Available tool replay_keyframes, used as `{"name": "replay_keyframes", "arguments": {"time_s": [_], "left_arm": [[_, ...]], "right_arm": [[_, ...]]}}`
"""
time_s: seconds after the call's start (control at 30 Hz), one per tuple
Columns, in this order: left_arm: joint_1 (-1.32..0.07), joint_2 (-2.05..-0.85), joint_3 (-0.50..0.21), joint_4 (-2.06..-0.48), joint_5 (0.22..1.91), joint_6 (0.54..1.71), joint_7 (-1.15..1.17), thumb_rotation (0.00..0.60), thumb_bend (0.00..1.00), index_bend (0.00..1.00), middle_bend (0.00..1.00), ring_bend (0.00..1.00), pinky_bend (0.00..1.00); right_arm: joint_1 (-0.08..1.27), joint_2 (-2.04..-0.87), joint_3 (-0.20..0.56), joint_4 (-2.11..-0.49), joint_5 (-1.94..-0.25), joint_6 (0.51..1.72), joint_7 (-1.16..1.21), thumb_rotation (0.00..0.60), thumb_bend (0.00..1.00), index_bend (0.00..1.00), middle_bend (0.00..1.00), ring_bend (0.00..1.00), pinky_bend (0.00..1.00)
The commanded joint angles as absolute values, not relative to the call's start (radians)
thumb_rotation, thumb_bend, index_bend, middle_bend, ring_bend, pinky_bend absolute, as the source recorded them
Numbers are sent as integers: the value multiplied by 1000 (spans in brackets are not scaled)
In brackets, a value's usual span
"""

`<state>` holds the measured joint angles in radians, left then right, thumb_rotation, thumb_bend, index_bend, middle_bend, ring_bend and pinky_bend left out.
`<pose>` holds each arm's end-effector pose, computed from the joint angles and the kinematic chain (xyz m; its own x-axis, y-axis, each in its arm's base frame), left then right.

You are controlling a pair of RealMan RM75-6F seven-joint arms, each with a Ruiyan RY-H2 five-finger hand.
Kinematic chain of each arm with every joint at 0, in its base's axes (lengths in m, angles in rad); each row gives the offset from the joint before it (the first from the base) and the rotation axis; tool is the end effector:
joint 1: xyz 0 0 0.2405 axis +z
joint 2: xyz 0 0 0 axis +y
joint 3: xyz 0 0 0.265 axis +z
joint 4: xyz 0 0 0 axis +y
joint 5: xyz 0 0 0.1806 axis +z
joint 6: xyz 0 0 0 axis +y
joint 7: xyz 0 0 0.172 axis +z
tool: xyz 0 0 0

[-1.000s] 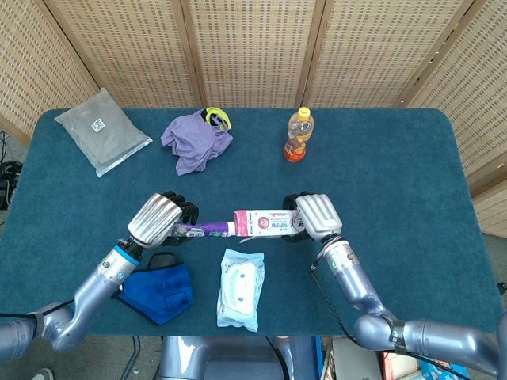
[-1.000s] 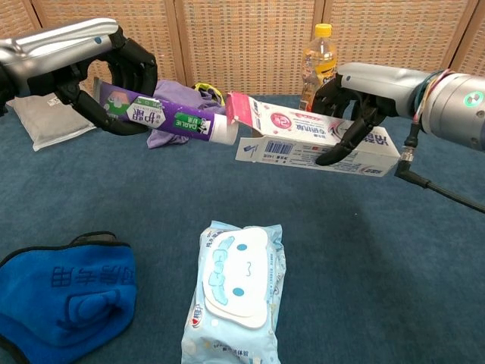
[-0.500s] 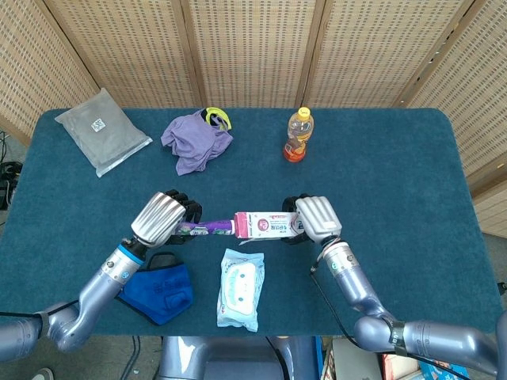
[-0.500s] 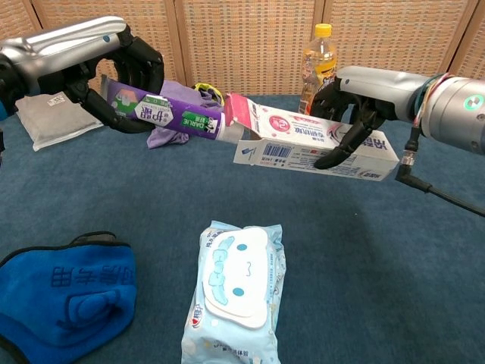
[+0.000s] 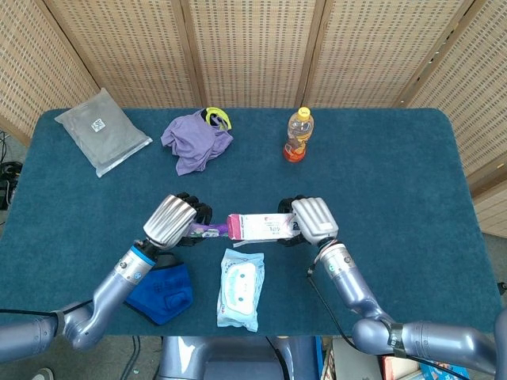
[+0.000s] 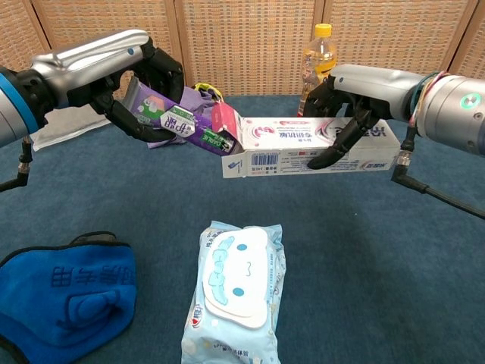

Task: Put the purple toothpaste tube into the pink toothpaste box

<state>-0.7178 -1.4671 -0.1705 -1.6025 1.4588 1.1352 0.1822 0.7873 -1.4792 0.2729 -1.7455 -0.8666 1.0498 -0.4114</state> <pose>-0.0943 0.3422 0.0465 0.3339 0.0727 0.9398 0.7692 -0.5973 -0.2271 -0.1051 -0.3672 0.0322 0.2328 -0.2944 0.9269 -0.9495 -0.2749 0.1511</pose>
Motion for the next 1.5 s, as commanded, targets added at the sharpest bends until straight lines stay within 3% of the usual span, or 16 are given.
{"name": "replay_keyframes", "arguments": {"time_s": [0.03, 0.5, 0.9, 1.5], "left_arm": [[-721, -1476, -174, -1600, 1460, 1138, 184, 600, 314, 789, 662, 531, 505], [-711, -1483, -166, -1586, 1517, 1195, 157, 600, 313, 789, 662, 531, 505], [-684, -1562, -136, -1405, 1648, 1348, -14, 600, 314, 795, 662, 539, 505], [-685, -1672, -121, -1232, 1711, 1443, -139, 600, 313, 794, 662, 539, 505]], "right_arm": [[789, -1479, 272, -1748, -868, 1051, -411, 600, 153, 602, 494, 375, 436], [788, -1470, 269, -1751, -856, 1062, -404, 600, 152, 601, 494, 375, 436], [793, -1466, 274, -1757, -832, 1062, -397, 600, 152, 601, 494, 375, 436], [790, -1437, 304, -1800, -764, 1031, -319, 600, 153, 601, 494, 375, 436]]}}
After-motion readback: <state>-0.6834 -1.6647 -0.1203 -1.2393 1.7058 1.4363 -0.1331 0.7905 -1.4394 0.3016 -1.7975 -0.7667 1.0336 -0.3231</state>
